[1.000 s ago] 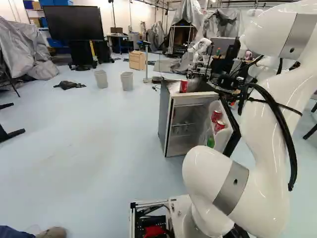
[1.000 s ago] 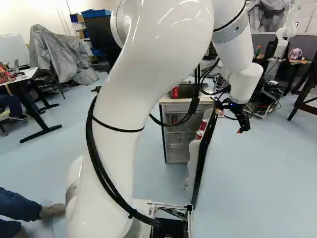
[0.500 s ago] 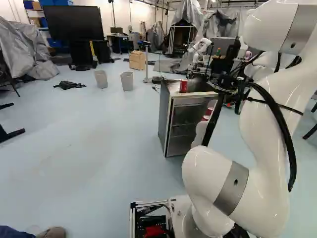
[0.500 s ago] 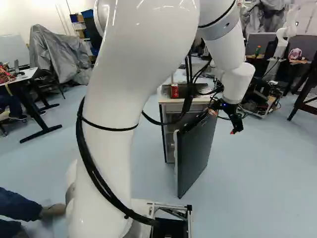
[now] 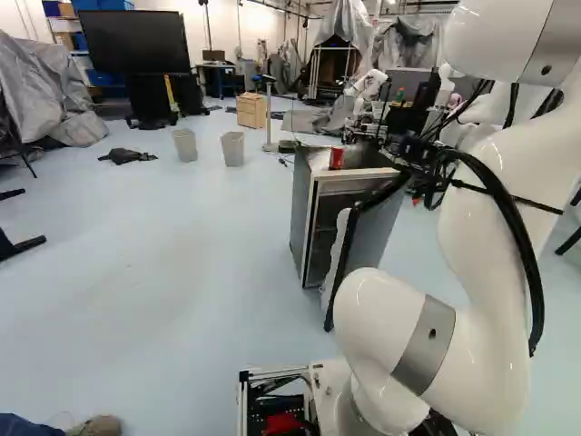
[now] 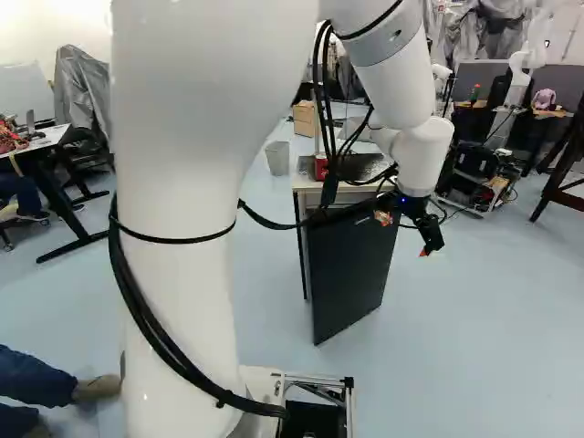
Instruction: Grab a drink from the fridge
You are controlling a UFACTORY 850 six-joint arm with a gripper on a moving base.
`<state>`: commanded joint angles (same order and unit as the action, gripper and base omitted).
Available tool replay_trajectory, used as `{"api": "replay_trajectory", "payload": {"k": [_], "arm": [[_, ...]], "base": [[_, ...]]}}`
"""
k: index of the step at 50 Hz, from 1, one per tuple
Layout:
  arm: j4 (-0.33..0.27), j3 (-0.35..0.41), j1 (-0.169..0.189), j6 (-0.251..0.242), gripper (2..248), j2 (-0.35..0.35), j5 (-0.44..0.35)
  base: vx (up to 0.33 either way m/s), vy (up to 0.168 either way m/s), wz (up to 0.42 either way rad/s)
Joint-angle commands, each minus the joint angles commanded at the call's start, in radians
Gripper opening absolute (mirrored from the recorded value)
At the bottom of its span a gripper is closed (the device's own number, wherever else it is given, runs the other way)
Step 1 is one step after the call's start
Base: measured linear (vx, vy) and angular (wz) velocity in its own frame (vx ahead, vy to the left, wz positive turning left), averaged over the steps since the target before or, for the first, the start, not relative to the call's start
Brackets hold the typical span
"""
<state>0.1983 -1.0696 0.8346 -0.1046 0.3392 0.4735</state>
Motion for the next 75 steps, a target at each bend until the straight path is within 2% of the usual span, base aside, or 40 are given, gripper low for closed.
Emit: {"api": "replay_trajectory", "payload": {"k": [9, 22, 37, 55, 75], "arm": [[-0.094, 0.052, -0.004, 0.000, 247, -0.038, -0.011], [-0.231, 0.115, -0.012, 0.000, 247, -0.057, -0.039], [-0.360, 0.183, -0.024, 0.000, 247, -0.068, -0.160], [-0.424, 0.259, -0.041, 0.000, 247, -0.081, -0.345], [-0.455, 0.325, -0.079, 0.000, 247, -0.082, -0.556]], "base": [[0.000, 0.000, 0.000], [0.000, 0.000, 0.000], [0.000, 0.000, 0.000], [0.000, 0.000, 0.000], [0.000, 0.000, 0.000]]}}
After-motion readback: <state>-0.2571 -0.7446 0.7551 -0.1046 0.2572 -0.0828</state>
